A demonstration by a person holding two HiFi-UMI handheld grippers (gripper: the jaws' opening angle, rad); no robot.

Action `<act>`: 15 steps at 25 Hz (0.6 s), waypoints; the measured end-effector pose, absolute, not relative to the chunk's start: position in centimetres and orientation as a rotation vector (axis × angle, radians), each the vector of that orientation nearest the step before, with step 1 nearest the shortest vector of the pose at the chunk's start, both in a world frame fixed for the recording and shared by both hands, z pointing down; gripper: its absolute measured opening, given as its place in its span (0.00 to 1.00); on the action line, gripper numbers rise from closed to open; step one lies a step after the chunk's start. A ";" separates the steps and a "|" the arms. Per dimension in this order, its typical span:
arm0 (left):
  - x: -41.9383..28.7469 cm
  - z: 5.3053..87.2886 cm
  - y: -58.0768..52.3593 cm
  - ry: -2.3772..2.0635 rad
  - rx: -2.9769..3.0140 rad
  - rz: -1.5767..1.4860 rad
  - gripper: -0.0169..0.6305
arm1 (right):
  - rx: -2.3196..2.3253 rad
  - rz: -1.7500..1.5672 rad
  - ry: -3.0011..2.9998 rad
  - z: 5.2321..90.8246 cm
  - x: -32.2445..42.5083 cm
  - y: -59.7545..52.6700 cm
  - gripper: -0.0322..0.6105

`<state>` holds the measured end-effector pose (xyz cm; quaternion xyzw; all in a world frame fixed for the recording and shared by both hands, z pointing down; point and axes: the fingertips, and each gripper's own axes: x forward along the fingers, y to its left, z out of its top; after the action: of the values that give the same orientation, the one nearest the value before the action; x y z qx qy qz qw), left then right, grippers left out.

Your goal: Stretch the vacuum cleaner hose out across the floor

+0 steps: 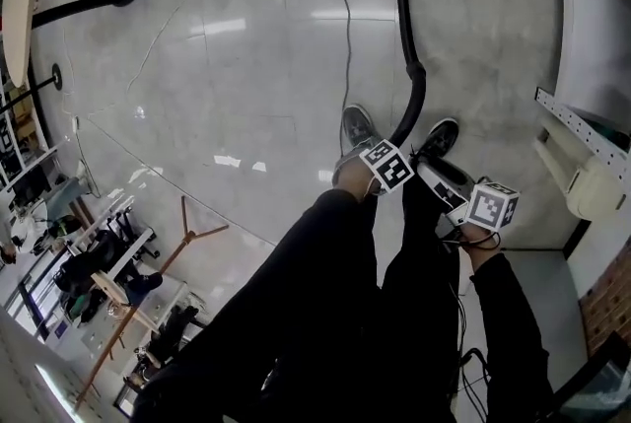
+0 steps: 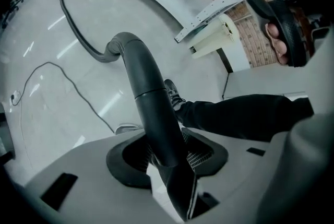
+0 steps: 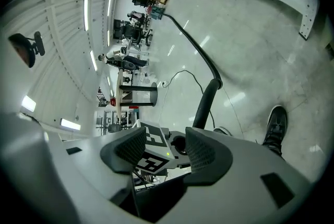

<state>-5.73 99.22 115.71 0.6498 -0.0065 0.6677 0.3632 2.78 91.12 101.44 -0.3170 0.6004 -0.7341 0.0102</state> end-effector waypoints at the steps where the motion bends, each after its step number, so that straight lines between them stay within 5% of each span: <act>1: -5.4 115.8 99.6 0.012 1.681 1.722 0.30 | -0.990 -2.305 1.871 101.7 2.9 91.4 0.43; 3: -5.5 115.7 100.0 0.046 1.696 1.738 0.53 | -0.999 -2.325 1.865 101.9 3.1 91.8 0.43; 4: -5.8 115.5 100.0 0.051 1.694 1.741 0.55 | -1.005 -2.329 1.867 101.8 3.2 91.8 0.43; 15: -11.9 108.4 97.7 -0.096 1.577 1.574 0.54 | -1.035 -2.228 2.045 95.2 1.8 89.1 0.37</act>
<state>-11.94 97.71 108.39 0.6349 -0.0388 0.6338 0.4401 1.75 89.14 95.20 -0.3236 0.6396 -0.6968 -0.0276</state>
